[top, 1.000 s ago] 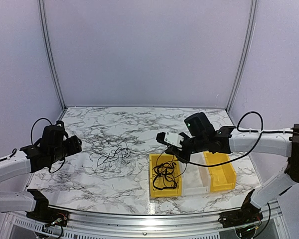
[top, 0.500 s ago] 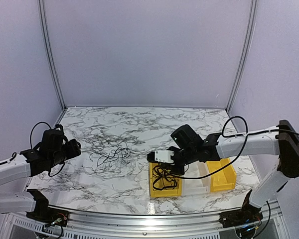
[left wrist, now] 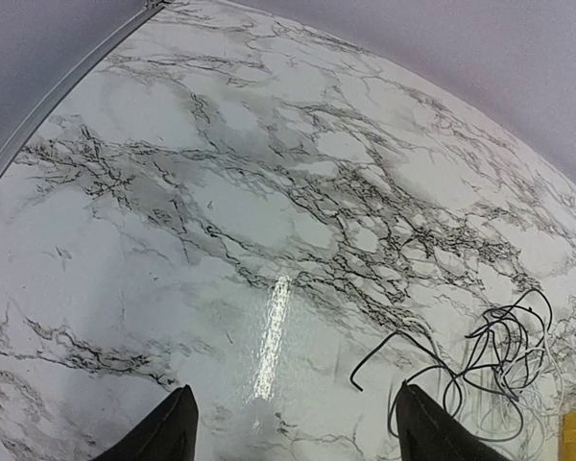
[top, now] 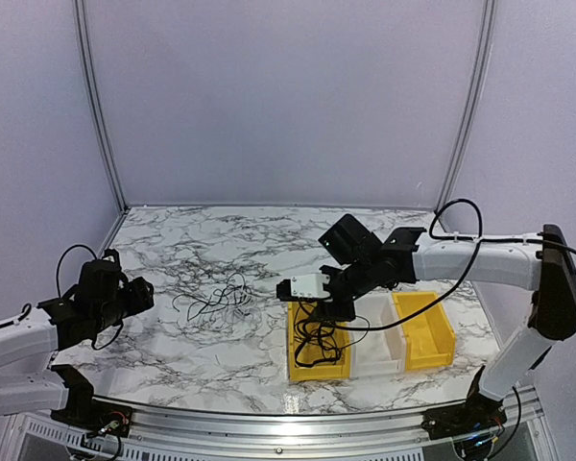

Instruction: Untangle the cables

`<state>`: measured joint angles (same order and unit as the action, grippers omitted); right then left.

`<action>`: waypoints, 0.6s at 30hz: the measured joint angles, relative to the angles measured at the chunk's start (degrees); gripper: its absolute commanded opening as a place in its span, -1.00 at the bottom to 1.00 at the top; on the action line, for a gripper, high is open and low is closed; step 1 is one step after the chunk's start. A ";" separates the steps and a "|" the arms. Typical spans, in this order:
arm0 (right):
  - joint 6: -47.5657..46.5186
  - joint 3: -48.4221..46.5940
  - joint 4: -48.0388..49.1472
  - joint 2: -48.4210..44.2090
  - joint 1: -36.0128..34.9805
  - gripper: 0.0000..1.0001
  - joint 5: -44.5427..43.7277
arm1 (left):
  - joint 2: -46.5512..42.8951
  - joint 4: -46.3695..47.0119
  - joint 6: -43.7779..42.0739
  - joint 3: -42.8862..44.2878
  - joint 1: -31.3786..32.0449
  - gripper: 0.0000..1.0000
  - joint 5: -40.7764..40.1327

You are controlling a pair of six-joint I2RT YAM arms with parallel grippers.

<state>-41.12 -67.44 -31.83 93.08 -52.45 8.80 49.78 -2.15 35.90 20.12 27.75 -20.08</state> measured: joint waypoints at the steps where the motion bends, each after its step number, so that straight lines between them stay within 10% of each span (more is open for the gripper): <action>1: -0.66 -0.90 -2.40 -0.55 0.09 -0.06 0.02 | 0.02 0.07 0.00 -0.02 0.00 0.48 0.00; 18: -0.66 -0.66 -21.27 -8.07 11.06 -0.16 2.14 | 5.81 1.60 -0.20 2.60 0.00 0.48 0.76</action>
<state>-41.78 -68.10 -53.10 85.01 -41.39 10.94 55.59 -0.56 35.70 22.72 27.75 -19.31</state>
